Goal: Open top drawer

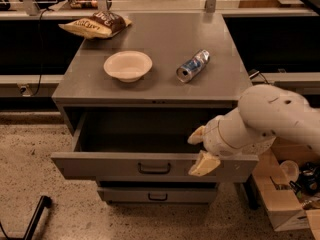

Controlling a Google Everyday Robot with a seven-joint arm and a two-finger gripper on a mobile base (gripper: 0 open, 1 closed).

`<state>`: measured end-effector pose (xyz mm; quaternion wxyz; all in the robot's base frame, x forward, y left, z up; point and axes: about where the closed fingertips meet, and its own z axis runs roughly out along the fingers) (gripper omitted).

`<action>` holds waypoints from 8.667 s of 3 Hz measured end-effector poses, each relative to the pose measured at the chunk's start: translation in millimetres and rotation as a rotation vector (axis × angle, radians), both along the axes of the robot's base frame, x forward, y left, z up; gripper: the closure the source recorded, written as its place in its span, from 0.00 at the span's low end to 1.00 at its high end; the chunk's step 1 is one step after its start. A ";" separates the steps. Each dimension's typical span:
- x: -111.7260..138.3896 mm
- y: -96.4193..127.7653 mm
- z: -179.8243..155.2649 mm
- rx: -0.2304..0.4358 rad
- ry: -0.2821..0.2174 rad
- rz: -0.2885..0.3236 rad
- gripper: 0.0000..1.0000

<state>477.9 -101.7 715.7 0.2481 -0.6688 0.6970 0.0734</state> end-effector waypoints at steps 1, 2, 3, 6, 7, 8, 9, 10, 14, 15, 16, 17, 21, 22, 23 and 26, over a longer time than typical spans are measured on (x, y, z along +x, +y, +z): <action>-21.0 5.4 19.6 0.010 0.069 0.036 0.34; -25.4 6.3 35.8 0.033 0.095 0.027 0.16; -24.4 7.3 34.8 0.025 0.093 0.029 0.00; 32.1 3.5 6.2 -0.059 0.151 0.026 0.64; 45.3 4.0 -14.6 -0.077 0.154 0.005 0.86; 56.7 10.4 -40.5 -0.086 0.163 -0.010 1.00; 69.9 22.7 -58.4 -0.093 0.169 -0.001 1.00; 78.6 37.7 -72.6 -0.096 0.185 0.016 1.00; -13.7 99.7 -68.4 -0.065 0.380 0.174 1.00; -40.5 97.5 -53.2 -0.044 0.437 0.202 1.00; -67.6 91.7 -48.7 -0.008 0.509 0.199 1.00; -87.2 85.5 -43.4 0.055 0.546 0.171 1.00; -56.5 36.3 37.4 0.322 0.208 0.063 0.82; -58.0 35.3 38.0 0.321 0.201 0.071 0.50; -58.5 36.2 38.3 0.321 0.200 0.074 0.28; -59.4 38.2 38.4 0.319 0.201 0.079 0.00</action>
Offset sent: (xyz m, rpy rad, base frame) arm -0.0279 0.0050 0.0547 0.0649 0.1223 0.0082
